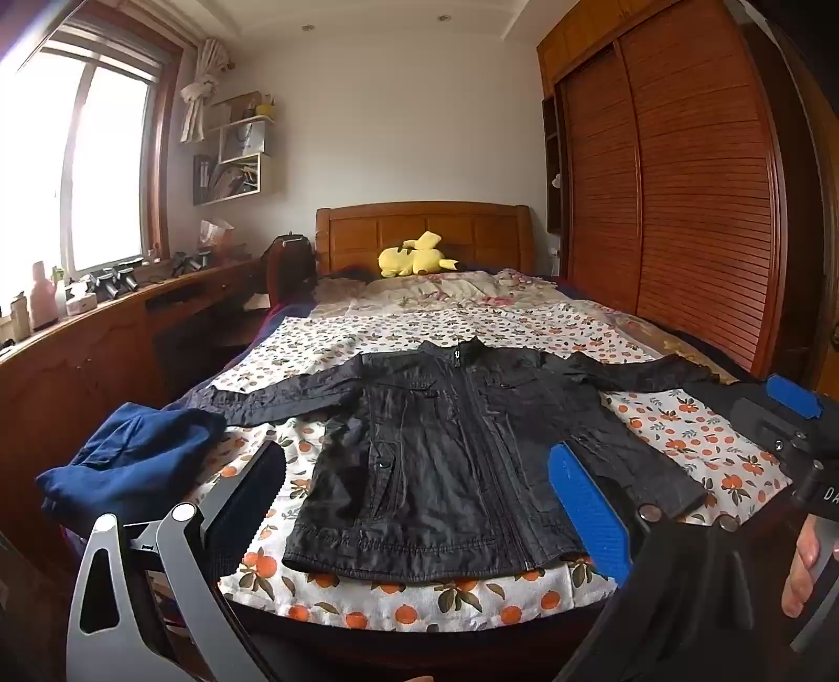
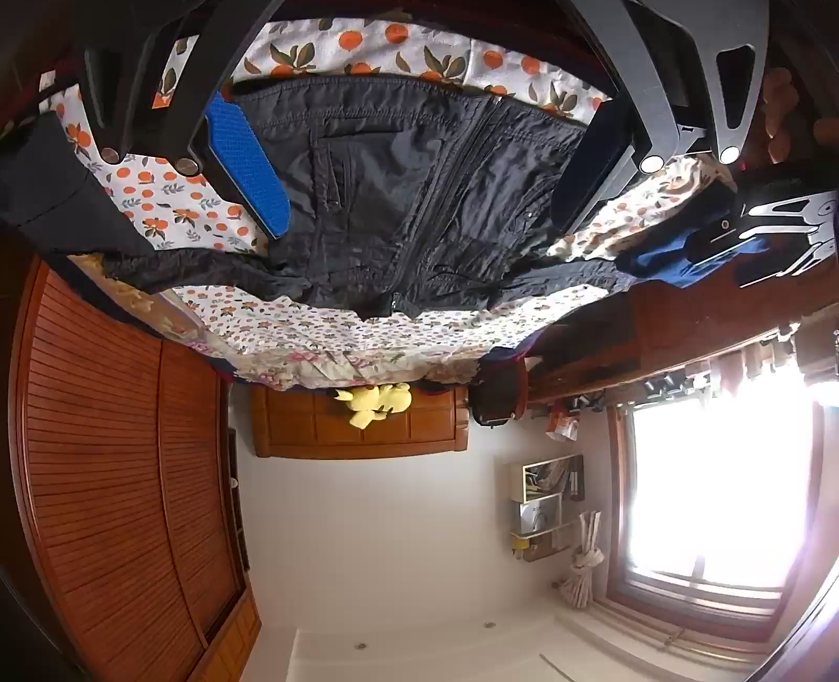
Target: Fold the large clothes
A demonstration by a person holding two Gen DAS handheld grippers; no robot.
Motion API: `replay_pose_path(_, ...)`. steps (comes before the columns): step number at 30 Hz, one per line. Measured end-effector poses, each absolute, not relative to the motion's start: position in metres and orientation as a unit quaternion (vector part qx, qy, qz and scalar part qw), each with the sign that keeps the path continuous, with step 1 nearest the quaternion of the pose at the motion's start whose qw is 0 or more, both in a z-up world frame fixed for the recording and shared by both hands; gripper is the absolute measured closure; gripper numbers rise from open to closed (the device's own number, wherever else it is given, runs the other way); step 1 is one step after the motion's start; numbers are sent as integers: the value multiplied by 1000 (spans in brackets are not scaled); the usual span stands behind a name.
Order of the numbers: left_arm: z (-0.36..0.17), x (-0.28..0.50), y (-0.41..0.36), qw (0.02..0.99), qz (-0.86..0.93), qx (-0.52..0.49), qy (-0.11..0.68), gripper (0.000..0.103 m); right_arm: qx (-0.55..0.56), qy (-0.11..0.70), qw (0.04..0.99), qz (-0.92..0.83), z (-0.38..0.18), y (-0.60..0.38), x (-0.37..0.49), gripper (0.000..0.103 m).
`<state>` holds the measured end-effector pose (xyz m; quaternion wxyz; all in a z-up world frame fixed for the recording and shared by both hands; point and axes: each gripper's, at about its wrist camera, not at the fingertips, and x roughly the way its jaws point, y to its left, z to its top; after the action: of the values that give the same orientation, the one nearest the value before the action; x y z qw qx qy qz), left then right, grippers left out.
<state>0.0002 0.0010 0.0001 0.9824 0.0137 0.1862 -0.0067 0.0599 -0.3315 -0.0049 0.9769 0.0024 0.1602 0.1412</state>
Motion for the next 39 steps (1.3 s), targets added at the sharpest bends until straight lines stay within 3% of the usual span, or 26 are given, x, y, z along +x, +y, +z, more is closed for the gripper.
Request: replay_pose_path(39, 16, -8, -8, 985, -10, 17, 174, 2, 9, 162, 977, 138, -9, -337, 60, 7)
